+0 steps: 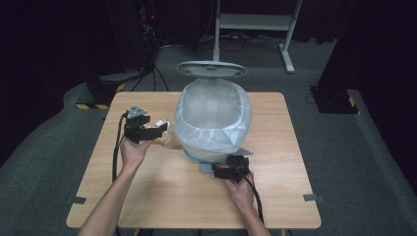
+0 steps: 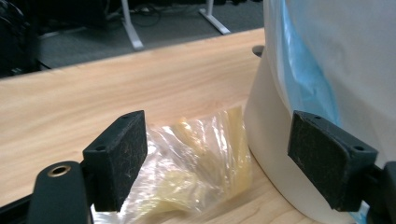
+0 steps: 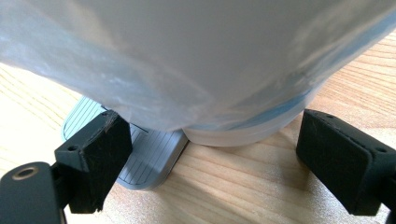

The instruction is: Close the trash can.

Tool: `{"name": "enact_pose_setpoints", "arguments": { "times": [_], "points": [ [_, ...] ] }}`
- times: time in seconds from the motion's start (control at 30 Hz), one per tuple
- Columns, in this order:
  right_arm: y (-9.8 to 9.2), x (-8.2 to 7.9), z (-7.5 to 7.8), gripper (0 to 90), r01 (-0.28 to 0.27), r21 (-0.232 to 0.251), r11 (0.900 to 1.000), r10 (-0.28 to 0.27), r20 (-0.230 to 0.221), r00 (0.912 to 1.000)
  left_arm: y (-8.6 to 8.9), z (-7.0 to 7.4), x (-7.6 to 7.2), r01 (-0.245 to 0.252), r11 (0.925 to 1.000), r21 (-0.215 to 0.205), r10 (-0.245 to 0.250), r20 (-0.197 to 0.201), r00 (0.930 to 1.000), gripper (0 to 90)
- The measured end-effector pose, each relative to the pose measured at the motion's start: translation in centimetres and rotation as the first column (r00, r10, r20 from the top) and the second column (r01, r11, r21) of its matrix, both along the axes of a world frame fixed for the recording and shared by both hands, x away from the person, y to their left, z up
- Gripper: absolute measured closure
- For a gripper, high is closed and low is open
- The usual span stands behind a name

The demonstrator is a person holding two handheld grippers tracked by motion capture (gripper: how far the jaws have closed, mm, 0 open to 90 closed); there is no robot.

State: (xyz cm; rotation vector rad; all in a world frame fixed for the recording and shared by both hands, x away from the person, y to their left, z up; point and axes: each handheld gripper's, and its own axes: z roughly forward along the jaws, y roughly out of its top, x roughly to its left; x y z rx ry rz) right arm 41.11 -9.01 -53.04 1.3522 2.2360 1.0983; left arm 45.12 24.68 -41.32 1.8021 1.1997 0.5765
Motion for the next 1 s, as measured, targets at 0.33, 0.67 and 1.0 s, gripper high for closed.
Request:
{"name": "enact_pose_setpoints", "arguments": {
  "times": [0.33, 0.67, 1.0],
  "points": [
    [0.1, 0.0, 0.0, 10.3, 0.014, -0.002, 1.000, -0.014, -0.001, 0.9999, -1.9, -2.5, 1.1, 0.015, 0.9992, 0.037, -0.014, -0.032, 0.9994, 21.6],
    [0.0, -0.1, 0.0, 10.5, -0.001, 0.006, 1.000, 0.001, -0.008, 1.0000, -2.6, -5.5, 1.8, 0.007, 0.9964, 0.085, -0.001, -0.071, 0.9975, 21.4],
    [0.0, -0.1, 0.0, 10.6, -0.001, 0.005, 1.000, 0.001, -0.009, 1.0000, -3.9, -8.0, 2.5, 0.035, 0.9933, 0.110, -0.024, -0.099, 0.9948, 21.3]
  ]
}}
